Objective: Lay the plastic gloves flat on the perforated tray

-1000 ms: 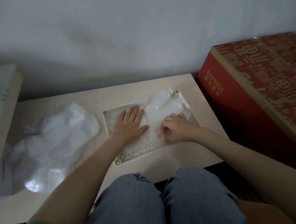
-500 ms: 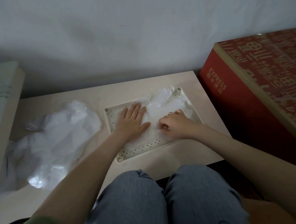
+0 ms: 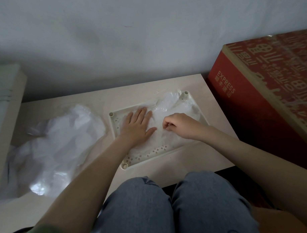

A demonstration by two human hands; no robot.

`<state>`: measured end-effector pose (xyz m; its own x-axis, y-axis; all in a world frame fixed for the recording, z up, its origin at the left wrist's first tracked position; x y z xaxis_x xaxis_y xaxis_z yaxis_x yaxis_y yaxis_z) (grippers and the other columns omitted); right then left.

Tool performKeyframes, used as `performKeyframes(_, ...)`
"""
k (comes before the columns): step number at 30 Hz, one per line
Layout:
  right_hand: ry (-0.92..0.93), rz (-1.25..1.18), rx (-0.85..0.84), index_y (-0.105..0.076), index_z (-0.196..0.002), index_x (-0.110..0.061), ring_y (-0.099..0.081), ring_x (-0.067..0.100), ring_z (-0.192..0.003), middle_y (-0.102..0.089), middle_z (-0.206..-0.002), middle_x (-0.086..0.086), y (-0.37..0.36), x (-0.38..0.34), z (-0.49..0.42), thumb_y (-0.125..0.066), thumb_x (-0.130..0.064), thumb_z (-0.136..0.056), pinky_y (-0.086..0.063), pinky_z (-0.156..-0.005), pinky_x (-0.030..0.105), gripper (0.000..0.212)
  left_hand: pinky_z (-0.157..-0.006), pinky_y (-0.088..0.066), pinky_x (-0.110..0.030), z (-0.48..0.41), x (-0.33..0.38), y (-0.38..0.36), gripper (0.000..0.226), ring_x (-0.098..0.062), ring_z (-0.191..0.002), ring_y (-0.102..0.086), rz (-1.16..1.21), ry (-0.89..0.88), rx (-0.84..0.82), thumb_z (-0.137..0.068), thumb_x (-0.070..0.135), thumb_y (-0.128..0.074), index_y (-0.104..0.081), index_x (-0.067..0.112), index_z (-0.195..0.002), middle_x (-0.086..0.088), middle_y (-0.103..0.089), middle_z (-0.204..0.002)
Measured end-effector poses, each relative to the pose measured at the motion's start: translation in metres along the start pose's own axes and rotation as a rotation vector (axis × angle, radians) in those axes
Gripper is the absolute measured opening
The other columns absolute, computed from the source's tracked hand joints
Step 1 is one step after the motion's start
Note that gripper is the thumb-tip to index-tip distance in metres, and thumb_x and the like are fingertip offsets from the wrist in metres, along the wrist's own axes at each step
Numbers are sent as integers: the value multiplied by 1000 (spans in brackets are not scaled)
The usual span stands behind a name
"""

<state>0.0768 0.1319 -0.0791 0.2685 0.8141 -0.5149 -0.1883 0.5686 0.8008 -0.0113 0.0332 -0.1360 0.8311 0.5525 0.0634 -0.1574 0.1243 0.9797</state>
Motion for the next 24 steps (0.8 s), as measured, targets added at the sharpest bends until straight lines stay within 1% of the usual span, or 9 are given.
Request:
performKeyframes(3, 26, 66, -35, -63, -87, -15, -52, 12, -84, -55, -85, -8, 3, 2, -2, -57, -7, -91, -40, -73, 22, 10, -119, 3, -41, 0, -1, -1, 70, -18, -148, 8, -2, 8, -7, -98, 58, -17, 3, 20, -154, -3, 6, -162)
performKeyframes(6, 48, 78, 7, -57, -79, -18, -51, 13, -82, -55, -83, -4, 13, 5, 2, -57, -9, -90, -39, -72, 23, 14, -119, 4, -41, -1, -1, -2, 70, -18, -148, 9, 5, 5, -12, -98, 58, -16, 3, 21, -154, -3, 7, -162)
performKeyframes(12, 23, 35, 37, -48, -89, -16, -58, 21, -81, -61, -86, 2, 19, 8, 11, -47, -9, -93, -49, -73, 36, 8, -119, 6, -40, 0, -1, 0, 70, -17, -148, 9, 21, 9, -12, -97, 58, -16, 2, 21, -154, -2, 7, -162)
performKeyframes(14, -5, -56, 26, -45, -93, -17, -61, 12, -80, -63, -88, 1, 21, 8, 15, -43, -6, -94, -49, -66, 23, 11, -119, 6, -40, 0, 0, 0, 70, -17, -148, 10, 22, 8, -10, -98, 58, -16, 2, 21, -154, -2, 7, -162)
performKeyframes(16, -15, -140, 5, -47, -97, -19, -58, 4, -77, -63, -94, -1, 22, 6, 17, -42, -4, -94, -42, -57, 9, 16, -119, 6, -40, 0, -1, 0, 70, -17, -148, 10, 24, 8, -11, -98, 58, -16, 2, 21, -154, -2, 7, -162)
performKeyframes(18, -22, -186, -12, -53, -97, -20, -56, 5, -74, -62, -94, -9, 23, 8, 19, -44, -4, -95, -40, -55, 7, 18, -119, 6, -40, 0, -1, -1, 70, -17, -148, 10, 28, 9, -17, -97, 58, -16, 3, 21, -154, -2, 8, -162)
performKeyframes(20, -35, -172, -45, -59, -94, -20, -53, -3, -70, -60, -87, -17, 26, 12, 22, -50, -7, -95, -39, -58, 8, 16, -119, 6, -40, -1, -1, -1, 70, -17, -148, 9, 34, 12, -16, -97, 58, -18, 2, 21, -154, -2, 7, -162)
performKeyframes(22, -53, -120, -92, -64, -94, -19, -50, -9, -62, -57, -81, -19, 28, 15, 26, -54, -10, -94, -38, -58, 10, 13, -119, 5, -39, -1, -2, -1, 71, -16, -148, 7, 39, 12, -1, -97, 59, -18, 0, 22, -154, -1, 4, -162)
performKeyframes(24, -73, -68, -149, -65, -97, -14, -48, -13, -55, -51, -75, -17, 29, 17, 31, -55, -10, -94, -37, -50, 8, 11, -119, 4, -38, 0, -3, 0, 77, -15, -148, 4, 45, 13, 29, -90, 67, -10, -3, 23, -154, 0, 1, -162)
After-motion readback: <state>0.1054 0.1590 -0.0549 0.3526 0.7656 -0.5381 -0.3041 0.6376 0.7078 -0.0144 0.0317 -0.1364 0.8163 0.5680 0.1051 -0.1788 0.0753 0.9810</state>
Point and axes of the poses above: each hand's wrist, its own z-axis away from the middle knuckle, its own y-axis out of the back of the hand, x = y × z, the point moved 8 cm from there along -z, towards the middle knuckle
